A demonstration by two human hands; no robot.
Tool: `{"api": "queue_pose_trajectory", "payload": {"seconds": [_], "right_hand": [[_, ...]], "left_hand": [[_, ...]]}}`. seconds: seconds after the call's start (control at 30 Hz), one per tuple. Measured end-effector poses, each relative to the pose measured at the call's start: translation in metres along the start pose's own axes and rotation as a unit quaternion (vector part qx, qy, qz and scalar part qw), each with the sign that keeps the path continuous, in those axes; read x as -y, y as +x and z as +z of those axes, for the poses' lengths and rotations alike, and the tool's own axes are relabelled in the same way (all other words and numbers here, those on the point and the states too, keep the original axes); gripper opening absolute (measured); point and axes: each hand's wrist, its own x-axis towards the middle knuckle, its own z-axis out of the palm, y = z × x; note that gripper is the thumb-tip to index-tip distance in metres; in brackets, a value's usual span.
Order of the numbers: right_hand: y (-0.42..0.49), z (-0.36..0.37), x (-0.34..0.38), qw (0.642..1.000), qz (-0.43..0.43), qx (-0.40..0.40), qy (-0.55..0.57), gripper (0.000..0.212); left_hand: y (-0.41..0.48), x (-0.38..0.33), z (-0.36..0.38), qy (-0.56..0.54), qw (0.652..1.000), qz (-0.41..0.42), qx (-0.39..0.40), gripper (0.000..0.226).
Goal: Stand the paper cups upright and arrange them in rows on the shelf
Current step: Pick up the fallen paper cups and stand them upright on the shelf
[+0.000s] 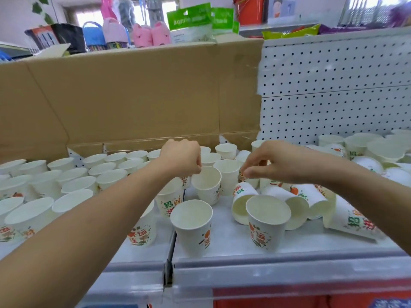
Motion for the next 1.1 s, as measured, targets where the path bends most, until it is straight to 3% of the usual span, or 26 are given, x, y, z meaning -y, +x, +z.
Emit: {"api": "queue_pose_trajectory", "payload": {"seconds": [0.1,0.2,0.3,0.4,0.47,0.6,0.93,1.03,1.1], "right_hand": [[0.026,-0.001,-0.001,0.995,0.000,0.094,-0.025,0.015],[0.042,0.003,0.004,0.980,0.013,0.174,-0.092,0.037],[0.052,0.012,0.006,0.968,0.017,0.205,-0.147,0.049],[0.057,0.018,0.002,0.970,0.002,0.187,-0.154,0.029],[0.059,0.020,-0.004,0.977,-0.012,0.139,-0.159,0.007],[0.067,0.022,-0.012,0.990,0.002,0.064,-0.127,0.016],[0.078,0.035,-0.013,0.996,0.035,0.086,-0.013,0.014],[0.071,0.031,-0.009,0.997,0.034,0.050,-0.036,0.015],[0.057,0.023,-0.010,0.998,0.025,-0.018,-0.053,0.020]], "left_hand": [[0.004,0.000,0.001,0.021,1.000,-0.004,-0.008,0.017],[0.007,0.003,0.003,0.025,1.000,0.004,-0.018,0.017],[0.002,0.003,0.001,-0.012,0.999,0.024,-0.038,0.024],[-0.014,0.002,-0.002,-0.105,0.993,0.059,-0.016,0.027],[-0.023,0.003,-0.001,-0.111,0.991,0.080,-0.002,0.021],[-0.028,0.008,0.005,-0.096,0.992,0.085,0.015,0.016],[-0.034,0.014,0.007,-0.053,0.995,0.089,-0.018,0.016],[-0.046,0.013,0.001,-0.089,0.992,0.077,-0.039,0.021],[-0.064,0.009,-0.007,-0.183,0.979,0.063,-0.072,0.026]]}}
